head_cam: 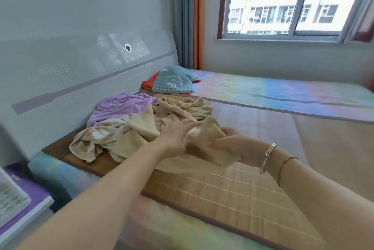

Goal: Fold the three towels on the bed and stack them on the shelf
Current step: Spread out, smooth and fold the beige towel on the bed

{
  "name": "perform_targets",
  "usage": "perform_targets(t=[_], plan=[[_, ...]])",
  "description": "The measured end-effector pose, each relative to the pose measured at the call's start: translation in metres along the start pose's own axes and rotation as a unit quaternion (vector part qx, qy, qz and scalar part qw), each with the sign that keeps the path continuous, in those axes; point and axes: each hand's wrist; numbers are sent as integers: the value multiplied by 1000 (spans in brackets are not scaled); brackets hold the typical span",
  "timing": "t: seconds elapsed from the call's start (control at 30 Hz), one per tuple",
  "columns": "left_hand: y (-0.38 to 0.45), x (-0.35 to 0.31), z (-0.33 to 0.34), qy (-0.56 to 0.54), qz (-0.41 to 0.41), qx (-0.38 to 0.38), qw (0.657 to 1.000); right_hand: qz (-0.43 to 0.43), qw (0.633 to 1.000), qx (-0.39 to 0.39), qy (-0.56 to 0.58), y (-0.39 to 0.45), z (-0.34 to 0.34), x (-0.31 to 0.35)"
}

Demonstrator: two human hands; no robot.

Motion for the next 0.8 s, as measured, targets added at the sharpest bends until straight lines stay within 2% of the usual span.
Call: perform_targets(t=[0.07, 0.13, 0.2, 0.27, 0.33, 0.43, 0.5, 0.67, 0.73, 0.8], plan=[[-9, -23, 16, -23, 8, 67, 997, 22, 1000, -11, 1, -35, -17, -8], [-14, -47, 35, -43, 18, 86, 995, 55, 998, -30, 7, -63, -35, -20], [-17, -72, 48, -21, 38, 79, 996, 93, 993, -66, -10, -83, -51, -37], [-15, -96, 59, -22, 64, 69, 995, 118, 983, -134, -39, -98, -68, -57], [-5, -114, 75, -72, 66, 60, 993, 133, 967, -205, -77, -107, -86, -75], [16, -144, 106, -151, 64, 49, 985, 171, 940, -255, -146, -117, -119, -99], [28, -171, 121, -208, 75, 62, 973, 196, 928, -276, -153, -121, -143, -116], [65, -247, 153, -357, 108, 157, 914, 265, 887, -358, -124, -131, -208, -157], [87, -269, 162, -396, 101, 151, 900, 250, 863, -431, -86, -129, -235, -167], [110, -275, 169, -414, 81, 148, 894, 195, 832, -518, -42, -123, -259, -169]])
Point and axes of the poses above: each hand's wrist, its own y-axis towards the middle knuckle, its own z-axis out of the palm, x = y × z, and after that the axes turned 3 degrees about x, right-handed
